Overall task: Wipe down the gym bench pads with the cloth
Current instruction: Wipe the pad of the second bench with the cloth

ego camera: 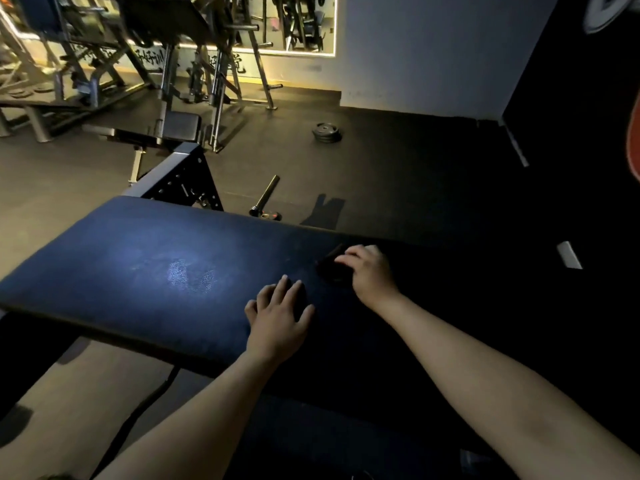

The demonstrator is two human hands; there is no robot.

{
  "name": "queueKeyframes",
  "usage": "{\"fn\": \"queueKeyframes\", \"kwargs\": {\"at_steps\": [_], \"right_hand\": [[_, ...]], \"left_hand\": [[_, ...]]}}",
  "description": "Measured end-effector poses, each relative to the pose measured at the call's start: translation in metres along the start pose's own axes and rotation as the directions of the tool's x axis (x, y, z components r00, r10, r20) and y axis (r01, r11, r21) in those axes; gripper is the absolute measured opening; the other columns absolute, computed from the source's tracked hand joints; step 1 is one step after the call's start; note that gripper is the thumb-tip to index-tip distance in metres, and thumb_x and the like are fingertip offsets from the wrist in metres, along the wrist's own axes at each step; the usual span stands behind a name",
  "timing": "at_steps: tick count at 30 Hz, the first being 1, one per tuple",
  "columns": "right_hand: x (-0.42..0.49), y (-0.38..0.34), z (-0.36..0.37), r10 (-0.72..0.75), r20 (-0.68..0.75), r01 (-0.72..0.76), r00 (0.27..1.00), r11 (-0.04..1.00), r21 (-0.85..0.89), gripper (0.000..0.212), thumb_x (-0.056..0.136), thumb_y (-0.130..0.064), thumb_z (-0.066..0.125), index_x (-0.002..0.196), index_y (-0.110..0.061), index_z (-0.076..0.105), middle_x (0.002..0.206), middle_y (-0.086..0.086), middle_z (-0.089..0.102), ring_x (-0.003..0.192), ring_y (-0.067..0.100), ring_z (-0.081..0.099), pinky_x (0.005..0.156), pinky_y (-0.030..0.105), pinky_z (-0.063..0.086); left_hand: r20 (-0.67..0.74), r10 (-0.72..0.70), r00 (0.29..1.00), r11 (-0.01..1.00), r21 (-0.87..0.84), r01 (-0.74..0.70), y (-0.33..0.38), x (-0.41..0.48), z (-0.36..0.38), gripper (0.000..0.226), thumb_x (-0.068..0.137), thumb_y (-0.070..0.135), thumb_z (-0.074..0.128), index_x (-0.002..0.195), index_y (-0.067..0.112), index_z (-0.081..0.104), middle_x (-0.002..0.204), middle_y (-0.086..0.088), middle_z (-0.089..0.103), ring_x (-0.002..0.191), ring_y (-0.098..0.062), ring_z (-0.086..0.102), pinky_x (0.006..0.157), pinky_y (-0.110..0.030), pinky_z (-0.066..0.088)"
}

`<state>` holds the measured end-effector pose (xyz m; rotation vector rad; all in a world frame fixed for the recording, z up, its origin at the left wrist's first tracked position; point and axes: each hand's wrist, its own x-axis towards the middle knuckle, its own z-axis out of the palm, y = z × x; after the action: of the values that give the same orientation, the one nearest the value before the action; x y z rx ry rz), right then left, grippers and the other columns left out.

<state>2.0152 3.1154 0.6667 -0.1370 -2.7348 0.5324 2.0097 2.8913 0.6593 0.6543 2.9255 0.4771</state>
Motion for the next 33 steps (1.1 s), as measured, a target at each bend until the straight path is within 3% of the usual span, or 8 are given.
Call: {"fn": "queueKeyframes", "kwargs": {"at_steps": [3, 8, 14, 17, 20, 24, 31, 33], "right_hand": [[0.01, 0.011, -0.01, 0.344, 0.046, -0.346, 0.938, 0.938, 0.026, 0.047, 0.092, -0.001, 0.045, 0.128, -0.024, 0.065, 0.143, 0.003, 0.045, 0.126, 0.03, 0.038, 0.112, 0.04, 0.031], [-0.021, -0.004, -0.015, 0.291, 0.232, -0.284, 0.928, 0.957, -0.064, 0.054, 0.095, -0.045, 0.048, 0.144, -0.024, 0.045, 0.151, -0.006, 0.03, 0.135, 0.024, 0.022, 0.115, 0.043, 0.021], [-0.072, -0.036, -0.018, 0.13, 0.116, -0.136, 0.985, 0.989, 0.051, 0.027, 0.094, -0.02, 0.057, 0.121, -0.023, 0.064, 0.12, -0.001, 0.055, 0.11, 0.024, 0.043, 0.102, 0.037, 0.04], [-0.104, -0.058, -0.007, -0.026, 0.065, 0.02, 0.998, 0.995, 0.093, 0.024, 0.089, -0.017, 0.065, 0.112, -0.02, 0.068, 0.109, 0.0, 0.059, 0.1, 0.024, 0.048, 0.094, 0.032, 0.042], [-0.099, -0.058, -0.001, -0.065, 0.04, 0.063, 0.997, 0.996, 0.069, 0.022, 0.088, -0.017, 0.066, 0.11, -0.02, 0.067, 0.107, -0.001, 0.058, 0.1, 0.024, 0.048, 0.09, 0.034, 0.044], [-0.054, -0.036, 0.0, 0.076, 0.082, -0.071, 0.994, 0.996, -0.055, 0.024, 0.091, -0.017, 0.056, 0.112, -0.028, 0.06, 0.115, 0.0, 0.054, 0.11, 0.026, 0.043, 0.093, 0.045, 0.044], [0.0, -0.005, 0.005, 0.403, 0.03, -0.402, 0.915, 0.915, -0.034, 0.058, 0.095, -0.006, 0.046, 0.143, -0.039, 0.042, 0.125, 0.0, 0.041, 0.113, 0.028, 0.034, 0.1, 0.04, 0.036], [-0.004, -0.01, 0.007, 0.412, 0.04, -0.411, 0.91, 0.911, -0.027, 0.053, 0.096, -0.009, 0.046, 0.141, -0.036, 0.047, 0.127, 0.0, 0.041, 0.112, 0.027, 0.035, 0.099, 0.039, 0.037]], "left_hand": [[-0.007, 0.016, 1.0, 0.999, -0.033, -0.016, 0.001, 0.0, 0.001, 0.06, 0.099, 0.061, 0.035, 0.154, 0.038, 0.025, 0.167, 0.006, 0.012, 0.15, -0.02, 0.003, 0.117, -0.046, 0.005], [-0.006, 0.028, 1.0, 0.999, -0.045, -0.028, 0.0, 0.0, 0.001, 0.06, 0.099, 0.06, 0.034, 0.153, 0.037, 0.025, 0.167, 0.005, 0.012, 0.15, -0.021, 0.002, 0.117, -0.048, 0.004], [0.008, 0.024, 1.0, 0.999, -0.047, -0.024, -0.001, -0.004, 0.002, 0.062, 0.1, 0.06, 0.032, 0.156, 0.035, 0.024, 0.168, 0.004, 0.01, 0.152, -0.02, 0.002, 0.118, -0.047, 0.004], [0.004, 0.043, 0.999, 0.998, -0.045, -0.042, 0.0, -0.004, 0.001, 0.06, 0.1, 0.054, 0.032, 0.156, 0.033, 0.023, 0.168, 0.001, 0.01, 0.151, -0.02, 0.001, 0.118, -0.048, 0.004], [0.002, 0.042, 0.999, 0.998, -0.047, -0.041, 0.0, -0.004, 0.0, 0.06, 0.1, 0.051, 0.034, 0.155, 0.032, 0.024, 0.167, 0.001, 0.01, 0.151, -0.021, 0.001, 0.117, -0.048, 0.004], [-0.015, 0.038, 0.999, 0.998, -0.041, -0.038, 0.0, -0.001, 0.004, 0.058, 0.098, 0.056, 0.034, 0.151, 0.034, 0.028, 0.167, 0.001, 0.013, 0.15, -0.021, 0.003, 0.116, -0.048, 0.005], [-0.042, 0.022, 0.999, 0.999, -0.048, -0.024, 0.0, 0.0, 0.009, 0.057, 0.096, 0.06, 0.035, 0.147, 0.035, 0.03, 0.165, 0.002, 0.016, 0.149, -0.02, 0.005, 0.117, -0.05, 0.005], [-0.039, 0.026, 0.999, 0.998, -0.051, -0.028, 0.0, 0.0, 0.009, 0.057, 0.096, 0.06, 0.035, 0.147, 0.035, 0.031, 0.165, 0.002, 0.017, 0.149, -0.021, 0.006, 0.117, -0.05, 0.005]]}}
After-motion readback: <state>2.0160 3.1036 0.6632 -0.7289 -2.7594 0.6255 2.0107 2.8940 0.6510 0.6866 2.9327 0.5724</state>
